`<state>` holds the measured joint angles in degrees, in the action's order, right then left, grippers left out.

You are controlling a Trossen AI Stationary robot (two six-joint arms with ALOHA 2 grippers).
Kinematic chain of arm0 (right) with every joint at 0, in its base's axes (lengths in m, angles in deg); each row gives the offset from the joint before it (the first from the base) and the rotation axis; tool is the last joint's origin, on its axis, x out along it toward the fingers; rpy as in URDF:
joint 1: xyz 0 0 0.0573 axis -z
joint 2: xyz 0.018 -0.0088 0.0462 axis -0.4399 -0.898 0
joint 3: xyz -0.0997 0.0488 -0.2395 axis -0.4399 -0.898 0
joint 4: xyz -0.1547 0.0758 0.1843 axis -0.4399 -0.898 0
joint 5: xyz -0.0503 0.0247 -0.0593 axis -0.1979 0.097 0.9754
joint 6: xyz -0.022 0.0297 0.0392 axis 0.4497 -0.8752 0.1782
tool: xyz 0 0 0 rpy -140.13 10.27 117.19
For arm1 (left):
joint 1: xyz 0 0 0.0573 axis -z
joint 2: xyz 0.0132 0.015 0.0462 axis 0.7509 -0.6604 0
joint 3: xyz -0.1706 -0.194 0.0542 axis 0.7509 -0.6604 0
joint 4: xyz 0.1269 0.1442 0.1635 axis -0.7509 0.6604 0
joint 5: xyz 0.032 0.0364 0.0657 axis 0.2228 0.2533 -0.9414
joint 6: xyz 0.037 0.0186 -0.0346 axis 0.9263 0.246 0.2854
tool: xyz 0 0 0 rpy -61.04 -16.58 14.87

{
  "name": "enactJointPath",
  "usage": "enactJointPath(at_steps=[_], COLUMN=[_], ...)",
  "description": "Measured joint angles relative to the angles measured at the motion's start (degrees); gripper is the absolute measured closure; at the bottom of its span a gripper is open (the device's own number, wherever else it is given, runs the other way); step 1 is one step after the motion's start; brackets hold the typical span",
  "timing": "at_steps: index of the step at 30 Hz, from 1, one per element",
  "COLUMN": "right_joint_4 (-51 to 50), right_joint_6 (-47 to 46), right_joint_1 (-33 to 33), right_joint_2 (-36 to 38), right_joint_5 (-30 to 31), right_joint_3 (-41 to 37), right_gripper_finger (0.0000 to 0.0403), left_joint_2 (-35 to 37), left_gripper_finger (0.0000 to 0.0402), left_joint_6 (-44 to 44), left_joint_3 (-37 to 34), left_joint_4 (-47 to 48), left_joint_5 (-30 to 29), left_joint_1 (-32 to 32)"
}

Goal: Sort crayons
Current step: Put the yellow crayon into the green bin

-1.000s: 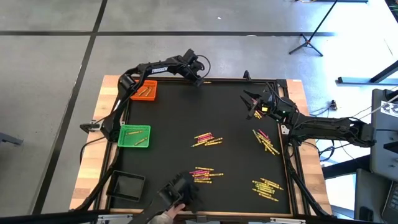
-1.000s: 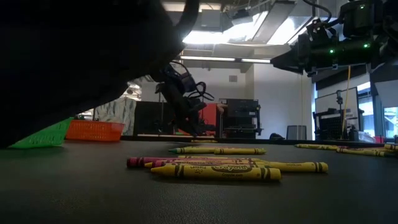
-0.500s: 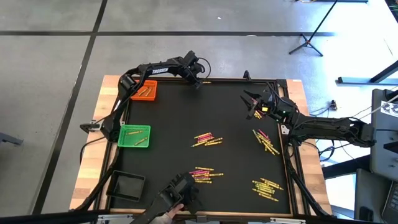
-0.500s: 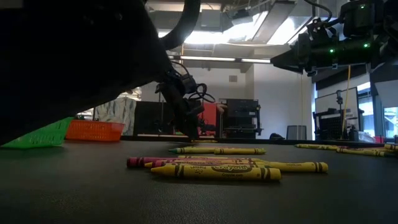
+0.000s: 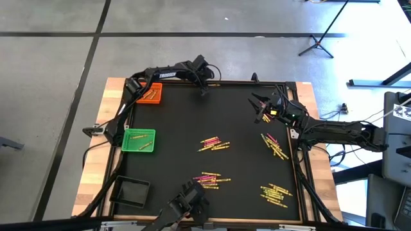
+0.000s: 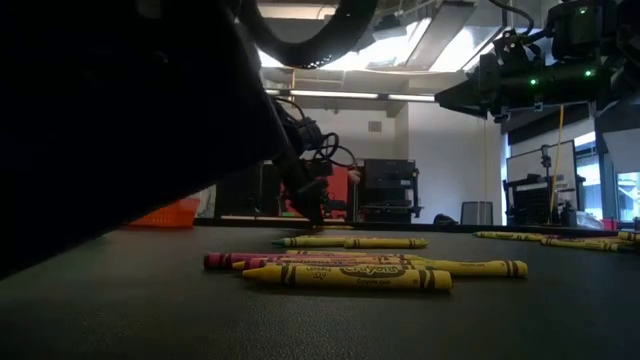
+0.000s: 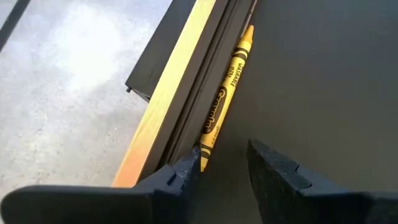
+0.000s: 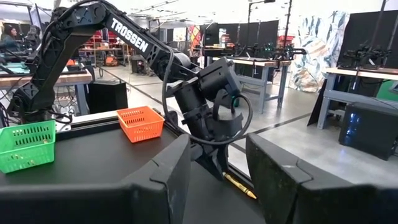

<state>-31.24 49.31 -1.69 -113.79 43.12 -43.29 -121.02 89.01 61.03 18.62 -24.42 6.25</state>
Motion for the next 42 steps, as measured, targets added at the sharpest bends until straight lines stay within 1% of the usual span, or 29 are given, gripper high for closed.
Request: enactJointPath(at_steps=[2,5,6,10,11,14,17,21,26,30,37,42], right_joint_4=[-0.1,-0.1,-0.1,-0.1,-0.1,0.0,0.0,-0.1,-0.3,-0.3,-0.2,0.0], right_joint_6=[0.0,0.0,0.0,0.0,0.0,0.0,0.0,0.0,0.0,0.0,0.0,0.0], right_joint_1=[0.0,0.0,0.0,0.0,0.0,0.0,0.0,0.0,0.0,0.0,0.0,0.0], right_joint_2=[0.0,0.0,0.0,0.0,0.0,0.0,0.0,0.0,0.0,0.0,0.0,0.0], right_joint_5=[0.0,0.0,0.0,0.0,0.0,0.0,0.0,0.0,0.0,0.0,0.0,0.0], right_joint_3=[0.0,0.0,0.0,0.0,0.0,0.0,0.0,0.0,0.0,0.0,0.0,0.0], right_gripper_finger=[0.0249,0.0249,0.0249,0.0249,0.0249,0.0249,0.0249,0.0249,0.0249,0.0249,0.0249,0.0249], left_joint_2=[0.0,0.0,0.1,0.9,1.2,2.4,2.3,2.3,2.2,2.0,2.1,2.1], left_gripper_finger=[0.0285,0.0285,0.0285,0.0285,0.0285,0.0285,0.0285,0.0285,0.0285,0.0285,0.0285,0.0285], left_joint_6=[0.0,0.9,1.7,3.0,3.1,3.2,6.3,10.7,15.2,16.0,18.0,18.2], left_joint_3=[0.0,0.1,0.2,2.8,3.6,5.0,5.5,4.8,4.2,3.3,0.1,-1.1], left_joint_4=[0.5,2.7,4.7,12.2,12.6,12.2,10.6,8.7,11.2,11.7,12.7,12.9], left_joint_5=[0.7,5.4,6.2,5.7,5.0,2.9,1.3,1.4,2.6,3.2,7.8,6.5], left_joint_1=[-0.1,-0.3,-0.3,0.7,1.2,1.8,2.3,2.9,2.9,2.8,2.9,3.0])
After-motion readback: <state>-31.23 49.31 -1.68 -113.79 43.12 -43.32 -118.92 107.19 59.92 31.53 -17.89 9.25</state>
